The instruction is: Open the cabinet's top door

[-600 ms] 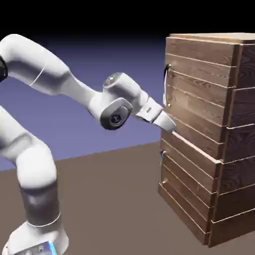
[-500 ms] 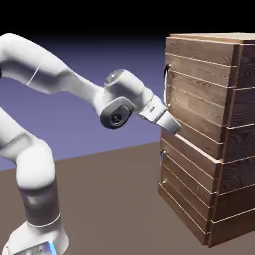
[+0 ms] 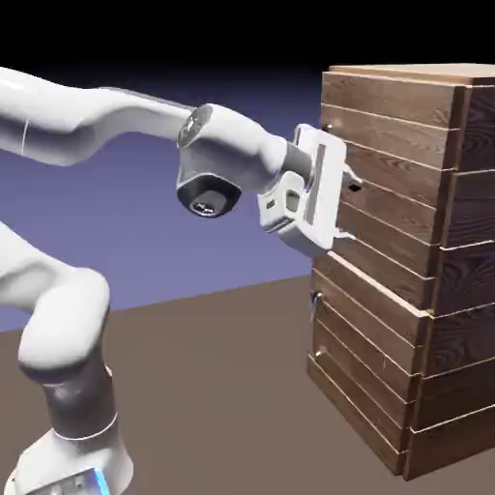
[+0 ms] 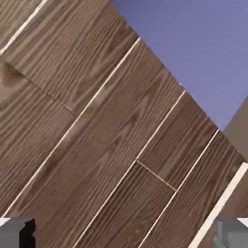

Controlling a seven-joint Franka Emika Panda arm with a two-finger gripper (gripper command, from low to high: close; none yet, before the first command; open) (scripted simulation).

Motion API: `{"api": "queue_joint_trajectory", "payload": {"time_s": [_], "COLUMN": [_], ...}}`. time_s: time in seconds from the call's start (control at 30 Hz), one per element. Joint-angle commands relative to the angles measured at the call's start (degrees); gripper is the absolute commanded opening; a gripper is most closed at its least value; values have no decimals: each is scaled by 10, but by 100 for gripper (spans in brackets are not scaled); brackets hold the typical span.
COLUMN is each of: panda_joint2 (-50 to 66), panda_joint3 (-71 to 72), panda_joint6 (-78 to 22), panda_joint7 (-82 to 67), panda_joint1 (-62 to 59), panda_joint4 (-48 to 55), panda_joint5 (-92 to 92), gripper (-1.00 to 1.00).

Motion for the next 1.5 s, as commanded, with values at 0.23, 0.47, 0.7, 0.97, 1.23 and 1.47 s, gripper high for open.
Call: {"api": "queue_joint_trajectory", "payload": {"time_s": [0.23,0.47,0.7,0.97,1.23,1.47], "panda_joint2": [-34,-63,-93,-127,-161,-155], "panda_joint3": [77,143,210,287,363,411], "panda_joint6": [-8,-15,-22,-31,-39,-57], "panda_joint7": [106,198,291,396,502,535], "panda_joint1": [-40,-74,-109,-149,-189,-248], "panda_joint4": [12,23,34,46,58,89], "panda_joint5": [199,374,548,748,947,1043], "gripper": [0,0,0,0,0,0]}}
